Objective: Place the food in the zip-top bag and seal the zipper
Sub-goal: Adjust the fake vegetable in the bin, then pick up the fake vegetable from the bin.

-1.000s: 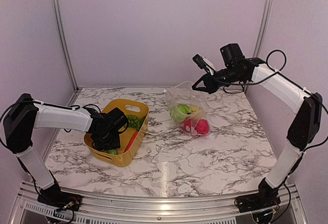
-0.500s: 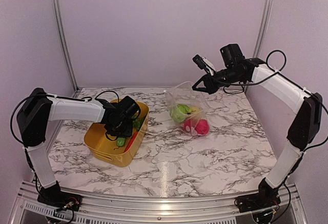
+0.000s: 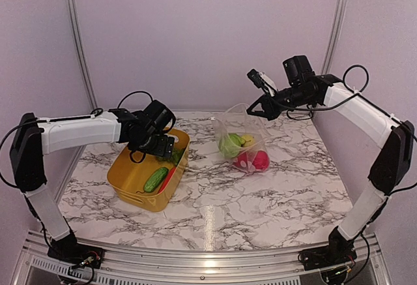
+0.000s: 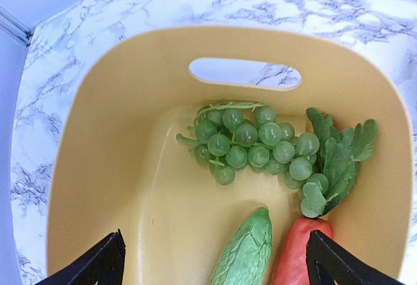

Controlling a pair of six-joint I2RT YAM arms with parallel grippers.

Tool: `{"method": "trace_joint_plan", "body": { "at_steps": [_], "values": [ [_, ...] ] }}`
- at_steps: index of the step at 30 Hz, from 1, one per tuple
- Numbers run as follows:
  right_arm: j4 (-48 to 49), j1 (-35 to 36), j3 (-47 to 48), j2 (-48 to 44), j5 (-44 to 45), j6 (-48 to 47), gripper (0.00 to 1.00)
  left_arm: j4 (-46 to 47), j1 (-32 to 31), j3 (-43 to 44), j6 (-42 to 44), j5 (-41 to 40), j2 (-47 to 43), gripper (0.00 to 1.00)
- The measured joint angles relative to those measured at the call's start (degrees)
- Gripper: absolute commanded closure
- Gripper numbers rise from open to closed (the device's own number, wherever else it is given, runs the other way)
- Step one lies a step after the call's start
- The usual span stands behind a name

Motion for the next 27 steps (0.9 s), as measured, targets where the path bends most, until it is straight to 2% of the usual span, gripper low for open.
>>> {"method": "trace_joint_plan", "body": {
  "at_steps": [4,10,14,16,19,22,27],
  "values": [
    [0.0,0.0,0.0,0.0,0.0,0.0,1.00,-0.1,0.0,0.0,5.4,-1.5,-8.3,0.01],
    [0.0,0.0,0.0,0.0,0.0,-0.1,1.00,5.7,0.0,-1.6,12.0,-4.5,-21.9,0.01],
    [0.0,0.0,0.0,0.0,0.4,-0.2,1.00,7.3,0.3,-2.3,10.6,-11.1,-23.7,0.01],
    [0.0,0.0,0.0,0.0,0.5,-0.2,1.00,7.1,0.8,-2.6,11.5,-10.5,-21.4,0.02],
    [0.0,0.0,0.0,0.0,0.7,-0.2,1.00,6.8,1.0,-4.7,12.7,-4.6,-17.3,0.26],
    [0.0,0.0,0.0,0.0,1.0,-0.2,1.00,4.1,1.0,-5.6,13.3,2.8,-13.6,0.38],
    [0.0,0.0,0.0,0.0,1.2,-0.4,1.00,-2.0,1.1,-2.8,11.4,11.7,-7.0,0.43]
  ]
}}
